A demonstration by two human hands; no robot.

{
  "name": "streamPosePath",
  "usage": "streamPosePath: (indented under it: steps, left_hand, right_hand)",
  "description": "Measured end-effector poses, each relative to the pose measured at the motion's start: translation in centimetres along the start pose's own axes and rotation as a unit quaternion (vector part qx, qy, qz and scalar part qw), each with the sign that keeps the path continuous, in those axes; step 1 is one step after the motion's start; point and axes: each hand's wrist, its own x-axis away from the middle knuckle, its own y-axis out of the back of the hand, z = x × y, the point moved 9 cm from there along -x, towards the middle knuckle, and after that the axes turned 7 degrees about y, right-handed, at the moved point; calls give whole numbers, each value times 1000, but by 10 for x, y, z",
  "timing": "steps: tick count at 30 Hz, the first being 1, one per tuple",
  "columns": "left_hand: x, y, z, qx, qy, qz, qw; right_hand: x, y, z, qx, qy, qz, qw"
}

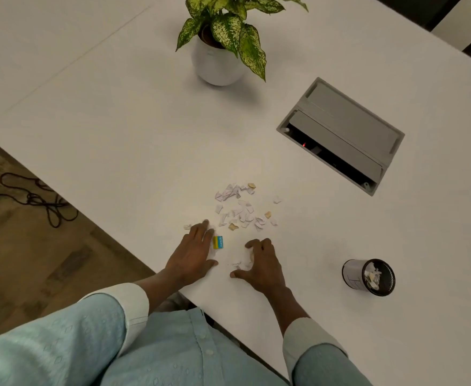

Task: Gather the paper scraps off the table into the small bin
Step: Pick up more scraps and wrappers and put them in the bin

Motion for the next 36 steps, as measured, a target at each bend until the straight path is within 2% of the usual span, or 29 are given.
streamPosePath:
  steps: [4, 8, 11, 15, 20, 23, 27, 31, 36]
  left_hand:
    - [-7, -3, -10, 16, -2, 10, 1000]
    - [-13, -6, -18, 28, 0, 23, 999]
    - [-12, -4, -26, 18, -36, 18, 999]
    - [-12, 0, -35, 19, -60, 11, 998]
    - [-14, 8, -45, 29, -77, -6, 997]
    - [-15, 13, -52, 41, -84, -15, 996]
    - [-17, 22, -71, 70, -89, -32, 993]
    - [-17, 30, -109, 120, -96, -40, 987]
    - [-15, 38, -181, 179, -124, -39, 975]
  right_hand:
    - [-2, -12, 13, 1, 13, 2, 1000]
    - [4, -15, 17, 6, 17, -35, 999]
    - [9, -15, 16, 1, 8, -60, 998]
    - [17, -12, 5, -18, -47, -79, 996]
    - [35, -6, -21, -100, -130, -127, 978]
    - [51, -1, -42, -187, -185, -175, 949]
    - [76, 6, -69, -319, -240, -225, 889]
    - [103, 18, -95, -431, -268, -281, 815]
    - [133, 54, -119, -502, -265, -350, 745]
